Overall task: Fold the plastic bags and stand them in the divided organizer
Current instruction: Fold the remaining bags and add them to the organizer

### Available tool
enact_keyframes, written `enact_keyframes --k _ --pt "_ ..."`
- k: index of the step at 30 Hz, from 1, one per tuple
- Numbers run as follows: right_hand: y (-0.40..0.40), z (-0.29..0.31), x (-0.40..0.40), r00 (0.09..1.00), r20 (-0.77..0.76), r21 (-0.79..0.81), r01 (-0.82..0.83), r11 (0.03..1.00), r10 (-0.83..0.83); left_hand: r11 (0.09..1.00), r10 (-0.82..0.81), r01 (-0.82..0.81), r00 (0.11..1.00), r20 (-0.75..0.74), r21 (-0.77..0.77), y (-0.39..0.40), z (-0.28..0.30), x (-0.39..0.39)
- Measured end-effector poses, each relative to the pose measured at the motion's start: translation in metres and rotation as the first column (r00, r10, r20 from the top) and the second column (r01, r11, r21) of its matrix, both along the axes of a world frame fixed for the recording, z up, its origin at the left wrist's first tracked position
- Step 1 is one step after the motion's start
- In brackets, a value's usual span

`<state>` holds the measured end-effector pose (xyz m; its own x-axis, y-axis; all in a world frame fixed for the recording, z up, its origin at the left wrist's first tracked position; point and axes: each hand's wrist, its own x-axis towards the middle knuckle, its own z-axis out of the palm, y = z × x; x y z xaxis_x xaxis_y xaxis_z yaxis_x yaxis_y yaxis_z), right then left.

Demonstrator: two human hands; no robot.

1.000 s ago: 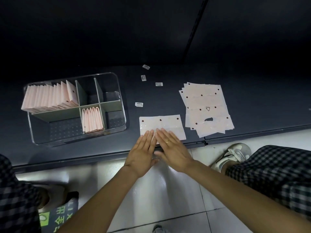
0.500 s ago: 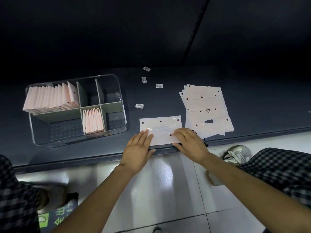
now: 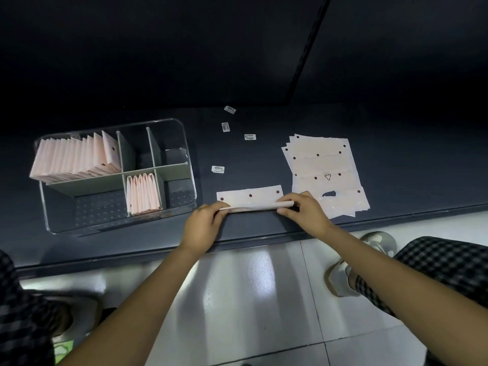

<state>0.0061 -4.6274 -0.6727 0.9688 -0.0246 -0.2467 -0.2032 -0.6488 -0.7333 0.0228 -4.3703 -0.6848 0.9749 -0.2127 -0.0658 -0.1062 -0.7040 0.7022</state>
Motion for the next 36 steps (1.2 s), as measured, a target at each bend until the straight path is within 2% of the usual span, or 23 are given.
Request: enact_keyframes --k 2,3,7,9,11,12,15,18,20,22,23,25,27,29,31,33,36 --pt "0.003 0.002 0.008 0.991 -0.082 0.111 0.118 0.987 -0.109 1.000 0.027 -0.028 0.998 -0.063 -0.008 -0.003 0.001 0.007" --pt "0.004 0.002 0.013 0.982 -0.097 0.115 0.176 0.978 -0.165 0.999 0.045 -0.047 0.995 -0.094 -0.015 -0.005 0.002 0.010" --pt "0.010 -0.004 0.030 0.953 -0.142 -0.040 0.266 0.963 -0.269 0.988 0.156 -0.156 0.977 -0.144 0.012 -0.018 0.009 0.010" --pt "0.012 -0.007 0.035 0.947 -0.160 -0.095 0.265 0.960 -0.277 0.987 0.155 -0.156 0.988 0.027 0.049 -0.027 0.012 -0.001" --pt "0.013 -0.010 0.040 0.937 -0.183 -0.118 0.280 0.953 -0.298 0.990 0.021 -0.053 0.971 0.237 0.128 -0.037 0.011 -0.012" --pt "0.013 -0.010 0.042 0.932 -0.192 -0.127 0.288 0.949 -0.308 0.983 -0.077 0.028 0.962 0.263 0.183 -0.043 0.010 -0.017" --pt "0.015 -0.011 0.046 0.925 -0.200 -0.157 0.296 0.942 -0.324 0.888 -0.321 0.259 0.941 0.108 0.379 -0.054 -0.003 -0.025" --pt "0.016 -0.011 0.050 0.920 -0.225 -0.166 0.287 0.943 -0.320 0.767 -0.346 0.302 0.938 -0.031 0.566 -0.051 -0.020 -0.025" --pt "0.020 -0.007 0.049 0.917 -0.237 -0.180 0.281 0.942 -0.319 0.741 -0.351 0.313 0.935 -0.055 0.594 -0.047 -0.025 -0.023" --pt "0.027 0.000 0.043 0.935 -0.141 -0.280 0.278 0.919 -0.325 0.727 -0.363 0.322 0.930 -0.058 0.606 -0.045 -0.027 -0.023" --pt "0.033 0.002 0.037 0.954 -0.018 -0.369 0.272 0.889 -0.300 0.728 -0.364 0.325 0.929 -0.062 0.603 -0.044 -0.027 -0.023" --pt "0.049 0.004 0.020 0.958 0.262 -0.497 0.240 0.834 -0.120 0.734 -0.359 0.332 0.930 -0.077 0.592 -0.045 -0.026 -0.022" --pt "0.067 0.005 0.006 0.920 0.380 -0.512 0.119 0.850 0.100 0.723 -0.364 0.338 0.927 -0.084 0.602 -0.047 -0.026 -0.021" --pt "0.081 0.000 -0.003 0.913 0.271 -0.518 -0.130 0.845 0.306 0.719 -0.378 0.361 0.920 -0.102 0.594 -0.046 -0.024 -0.022" --pt "0.084 -0.007 -0.008 0.911 0.062 -0.456 -0.338 0.823 0.409 0.730 -0.386 0.378 0.916 -0.112 0.570 -0.044 -0.023 -0.021" --pt "0.074 -0.014 -0.010 0.892 -0.057 -0.482 -0.417 0.770 0.447 0.720 -0.400 0.385 0.910 -0.108 0.577 -0.043 -0.021 -0.020" --pt "0.050 -0.019 -0.011 0.877 -0.087 -0.606 -0.422 0.674 0.472 0.696 -0.414 0.387 0.904 -0.103 0.605 -0.041 -0.020 -0.019"
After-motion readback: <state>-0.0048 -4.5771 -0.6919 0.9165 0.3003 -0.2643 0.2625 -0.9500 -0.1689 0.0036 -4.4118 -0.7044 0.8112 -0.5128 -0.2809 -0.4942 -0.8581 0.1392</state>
